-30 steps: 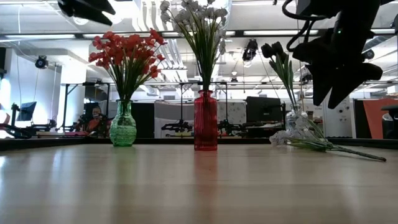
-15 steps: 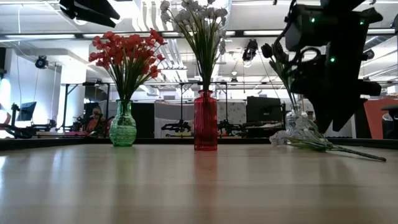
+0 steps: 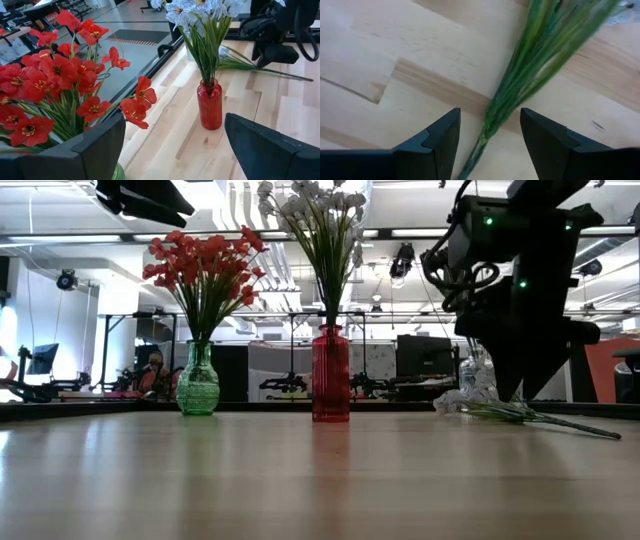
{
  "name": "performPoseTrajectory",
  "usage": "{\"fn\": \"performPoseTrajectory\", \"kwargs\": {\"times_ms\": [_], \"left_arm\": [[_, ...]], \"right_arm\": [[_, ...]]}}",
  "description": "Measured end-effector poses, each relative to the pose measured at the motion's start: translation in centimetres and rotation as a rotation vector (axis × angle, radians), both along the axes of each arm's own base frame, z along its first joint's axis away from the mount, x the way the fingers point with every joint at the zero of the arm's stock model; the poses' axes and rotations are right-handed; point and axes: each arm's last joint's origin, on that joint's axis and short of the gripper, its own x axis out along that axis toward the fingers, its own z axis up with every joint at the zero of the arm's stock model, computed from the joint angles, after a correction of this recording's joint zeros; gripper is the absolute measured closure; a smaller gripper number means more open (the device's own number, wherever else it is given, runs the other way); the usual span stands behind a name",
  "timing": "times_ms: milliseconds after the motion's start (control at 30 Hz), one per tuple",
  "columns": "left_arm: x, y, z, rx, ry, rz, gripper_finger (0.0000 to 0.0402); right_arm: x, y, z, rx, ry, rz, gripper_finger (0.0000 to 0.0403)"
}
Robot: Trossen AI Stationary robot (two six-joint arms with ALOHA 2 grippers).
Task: Sort flowers into vase by color
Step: Put the white flowers into the red vase
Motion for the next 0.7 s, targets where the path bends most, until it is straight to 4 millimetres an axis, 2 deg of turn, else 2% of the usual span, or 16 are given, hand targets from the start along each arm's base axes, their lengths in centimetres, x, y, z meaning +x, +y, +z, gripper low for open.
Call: {"fn": "performPoseTrajectory", "kwargs": {"times_ms": [400,533,700], "left_arm": [[0.0,0.0,0.0,0.010,-0.005,0.019,0.0080],[0.0,0.0,-0.1,0.015,0.001,0.018,0.0080],[0.3,-0.1,-0.3,0.024,0.018,0.019,0.0080]], "right_arm": [[0.7,-0.6,-2.1,0.010,0.092,0.017,0.0207],[0.8,-0.7,-2.4,0.035,0.103,0.035,0.0242],[1.0,-0.6,-2.4,0.046,0.089,0.067,0.0319]]}}
